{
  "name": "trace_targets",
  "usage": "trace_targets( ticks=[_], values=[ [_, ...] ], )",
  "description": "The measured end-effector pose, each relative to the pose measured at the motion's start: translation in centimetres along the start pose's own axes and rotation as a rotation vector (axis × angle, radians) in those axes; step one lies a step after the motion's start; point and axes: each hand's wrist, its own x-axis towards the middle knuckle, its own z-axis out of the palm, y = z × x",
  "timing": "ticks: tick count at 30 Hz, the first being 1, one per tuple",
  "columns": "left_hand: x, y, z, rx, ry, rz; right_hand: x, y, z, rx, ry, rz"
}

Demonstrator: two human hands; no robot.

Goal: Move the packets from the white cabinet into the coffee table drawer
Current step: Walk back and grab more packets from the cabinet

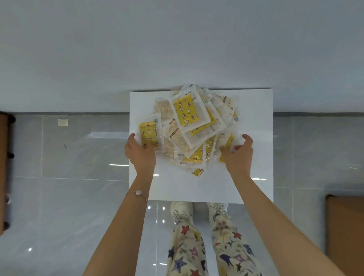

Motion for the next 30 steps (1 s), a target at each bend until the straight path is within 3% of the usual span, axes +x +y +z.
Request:
trace_targets(
  ticks=[2,6,11,17,24,26,30],
  values=[
    [0.5,0.7,0.2,0.044,0.032,-0.053,0.0,-0.4,0.7,0.03,0.022,0.014],
    [1.0,1.3,1.0,-0.124,-0.004,-0.109,0.2,-0.8,1.4,0.095,0.066,0.055],
    [0.9,2.0,1.3,-0.261,-0.096,-0.217,0.4,-1.0,1.6,0.005,-0.007,0.014],
    [0.6,2.1,1.0,-0.356,-0.145,-0.098,0.2,-0.1,0.9,0.068,-0.005,0.024],
    [0.2,4.8,-1.3,-0.732,0.165,-0.046,1.0,1.4,-1.7,0.159,0.103,0.093],
    [0.4,6.0,-1.5,-0.769,0.096,-0.041,1.1,1.6,-2.2,0.205,0.119,0.107],
    [-0.3,8.8,0.6,-0.635,-0.305,-0.028,0.7,2.0,-3.2,0.301,0.16,0.118]
  ],
)
